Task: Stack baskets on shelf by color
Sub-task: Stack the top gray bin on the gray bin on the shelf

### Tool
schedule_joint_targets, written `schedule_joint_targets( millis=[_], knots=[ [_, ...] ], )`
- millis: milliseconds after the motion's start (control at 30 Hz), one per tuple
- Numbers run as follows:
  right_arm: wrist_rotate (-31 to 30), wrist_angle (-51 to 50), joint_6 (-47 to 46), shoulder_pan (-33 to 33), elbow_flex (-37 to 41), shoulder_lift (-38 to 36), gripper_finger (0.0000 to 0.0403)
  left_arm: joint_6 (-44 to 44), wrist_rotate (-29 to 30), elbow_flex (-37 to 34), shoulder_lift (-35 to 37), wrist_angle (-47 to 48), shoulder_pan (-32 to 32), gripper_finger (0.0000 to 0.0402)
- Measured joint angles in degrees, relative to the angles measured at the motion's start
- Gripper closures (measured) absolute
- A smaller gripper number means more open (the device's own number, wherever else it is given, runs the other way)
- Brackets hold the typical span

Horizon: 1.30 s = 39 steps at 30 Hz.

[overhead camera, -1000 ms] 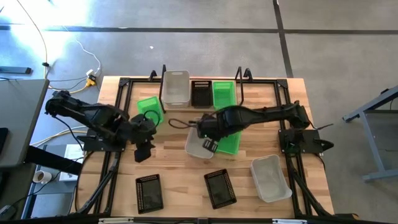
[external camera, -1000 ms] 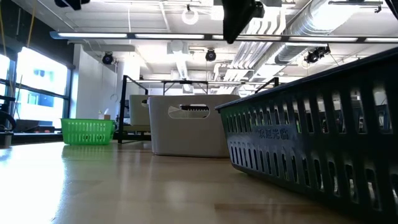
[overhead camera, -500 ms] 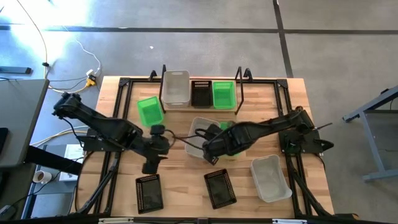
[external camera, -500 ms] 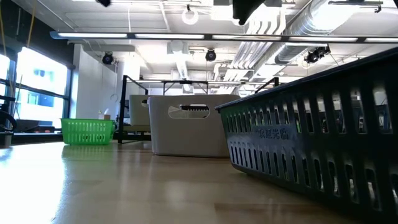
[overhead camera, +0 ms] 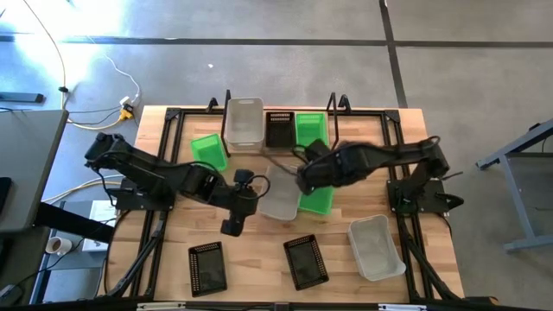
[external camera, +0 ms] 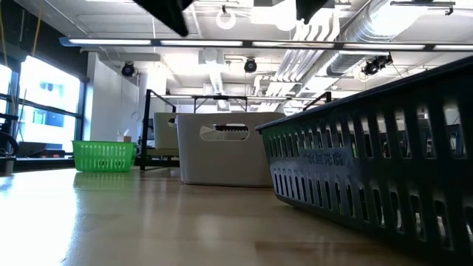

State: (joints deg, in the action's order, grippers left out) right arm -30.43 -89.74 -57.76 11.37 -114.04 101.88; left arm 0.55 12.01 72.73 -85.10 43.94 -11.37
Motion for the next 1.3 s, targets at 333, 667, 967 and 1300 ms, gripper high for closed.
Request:
schedule_joint_targets(
  millis=[333, 667, 967, 1300],
  knots=[
    [-3.7, 0.1, 2.9, -6.5, 0.0, -4.2, 0.0336, 5.6, -7.3, 0.0, -4.8, -5.3, 5.4, 0.0241],
    [-3.4, 0.3, 6.8, -9.8, 0.0, -4.6, 0.0336, 8.2, -10.4, 0.0, -12.5, -8.2, 6.5, 0.0241],
    [-3.1, 0.4, 6.8, -9.9, 0.0, -4.5, 0.0336, 9.1, -13.3, 0.0, -18.4, -7.8, 6.5, 0.0241],
    [-1.0, 0.7, 6.8, -9.8, 0.0, -4.5, 0.0336, 8.2, -13.1, 0.0, -22.2, -8.1, 6.5, 0.0245]
  ],
)
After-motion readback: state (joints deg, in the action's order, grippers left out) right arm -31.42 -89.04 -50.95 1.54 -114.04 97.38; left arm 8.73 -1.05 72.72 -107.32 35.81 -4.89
